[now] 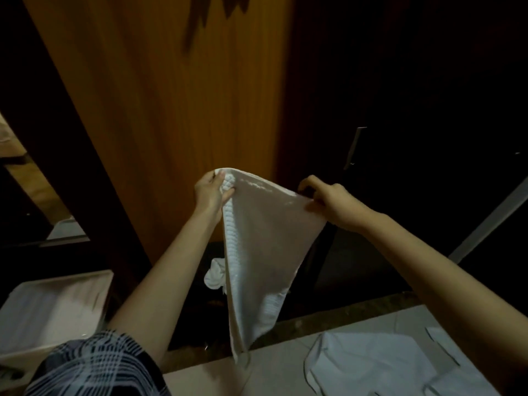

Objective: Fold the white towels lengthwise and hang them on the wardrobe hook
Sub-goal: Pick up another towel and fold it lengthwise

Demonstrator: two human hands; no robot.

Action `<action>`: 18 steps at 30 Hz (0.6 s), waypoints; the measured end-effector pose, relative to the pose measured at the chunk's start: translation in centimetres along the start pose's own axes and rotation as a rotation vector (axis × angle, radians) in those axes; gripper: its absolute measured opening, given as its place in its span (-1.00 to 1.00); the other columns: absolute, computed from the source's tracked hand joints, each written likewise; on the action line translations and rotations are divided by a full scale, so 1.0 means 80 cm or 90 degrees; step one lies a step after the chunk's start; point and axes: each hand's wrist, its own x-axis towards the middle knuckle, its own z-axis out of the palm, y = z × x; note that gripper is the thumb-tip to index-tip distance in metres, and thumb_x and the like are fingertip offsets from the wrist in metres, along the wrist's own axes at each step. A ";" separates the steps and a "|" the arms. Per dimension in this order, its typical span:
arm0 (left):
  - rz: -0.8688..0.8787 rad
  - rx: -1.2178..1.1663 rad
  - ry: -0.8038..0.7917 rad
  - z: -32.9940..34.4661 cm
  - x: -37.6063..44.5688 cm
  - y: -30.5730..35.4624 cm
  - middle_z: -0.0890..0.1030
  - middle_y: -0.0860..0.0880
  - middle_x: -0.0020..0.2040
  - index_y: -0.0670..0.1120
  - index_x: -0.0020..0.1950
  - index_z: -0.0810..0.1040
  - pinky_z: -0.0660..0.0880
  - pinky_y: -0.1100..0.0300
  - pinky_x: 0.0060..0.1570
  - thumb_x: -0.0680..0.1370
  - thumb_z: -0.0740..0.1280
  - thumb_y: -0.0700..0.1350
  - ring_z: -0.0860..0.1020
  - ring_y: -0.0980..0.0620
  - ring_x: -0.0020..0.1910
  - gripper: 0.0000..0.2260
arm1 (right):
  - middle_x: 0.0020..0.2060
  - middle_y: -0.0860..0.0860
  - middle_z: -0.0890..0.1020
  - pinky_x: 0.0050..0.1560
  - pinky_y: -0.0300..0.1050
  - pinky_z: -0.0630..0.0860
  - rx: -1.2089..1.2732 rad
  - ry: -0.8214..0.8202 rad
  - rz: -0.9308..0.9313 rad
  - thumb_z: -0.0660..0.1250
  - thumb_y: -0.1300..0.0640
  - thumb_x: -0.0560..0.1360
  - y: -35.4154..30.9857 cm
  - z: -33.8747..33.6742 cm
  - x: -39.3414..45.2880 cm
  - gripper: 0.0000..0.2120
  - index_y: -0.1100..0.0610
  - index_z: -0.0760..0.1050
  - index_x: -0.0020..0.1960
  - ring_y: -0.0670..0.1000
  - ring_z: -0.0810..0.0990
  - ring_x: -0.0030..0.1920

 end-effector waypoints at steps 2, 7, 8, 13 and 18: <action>-0.008 0.002 -0.002 -0.002 0.004 0.000 0.53 -0.12 0.10 -0.26 0.25 0.46 0.55 0.23 -0.13 0.62 0.19 -0.21 0.54 0.03 0.03 -0.76 | -0.41 -0.07 0.51 -0.45 -0.23 0.41 -0.079 -0.071 -0.093 0.27 0.17 0.55 -0.018 -0.001 -0.004 -0.61 -0.09 0.33 0.33 -0.13 0.47 -0.48; -0.030 0.033 -0.014 0.001 0.001 -0.007 0.52 -0.09 0.09 -0.24 0.28 0.45 0.51 0.22 -0.05 0.62 0.19 -0.20 0.52 0.04 0.04 -0.74 | 0.03 -0.05 0.65 -0.08 -0.19 0.48 -0.223 -0.220 -0.226 0.24 0.11 0.56 -0.058 0.020 -0.005 -0.70 0.01 0.50 0.28 -0.04 0.62 -0.04; -0.035 0.030 -0.017 0.001 0.000 -0.009 0.53 -0.11 0.11 -0.26 0.27 0.46 0.50 0.20 -0.03 0.62 0.18 -0.20 0.52 0.02 0.06 -0.74 | 0.06 -0.03 0.64 -0.04 -0.16 0.49 -0.217 -0.256 -0.202 0.25 0.12 0.55 -0.059 0.020 -0.004 -0.70 0.04 0.50 0.27 -0.02 0.61 0.01; -0.024 0.045 -0.065 -0.003 0.000 -0.020 0.58 -0.11 0.05 -0.22 0.12 0.52 0.53 0.25 -0.09 0.62 0.18 -0.20 0.57 0.04 0.00 -0.82 | 0.12 0.02 0.62 0.05 -0.11 0.52 -0.190 -0.370 -0.176 0.29 0.30 0.45 -0.068 0.023 -0.011 -0.58 0.09 0.48 0.29 0.03 0.58 0.08; -0.003 0.043 -0.153 -0.008 0.004 -0.016 0.62 -0.07 0.00 -0.17 0.05 0.55 0.56 0.20 -0.01 0.62 0.18 -0.18 0.60 0.07 -0.01 -0.84 | -0.06 0.00 0.65 -0.18 -0.09 0.47 -0.342 -0.166 -0.348 0.29 0.10 0.52 -0.086 0.023 -0.013 -0.82 0.05 0.61 0.08 0.05 0.60 -0.06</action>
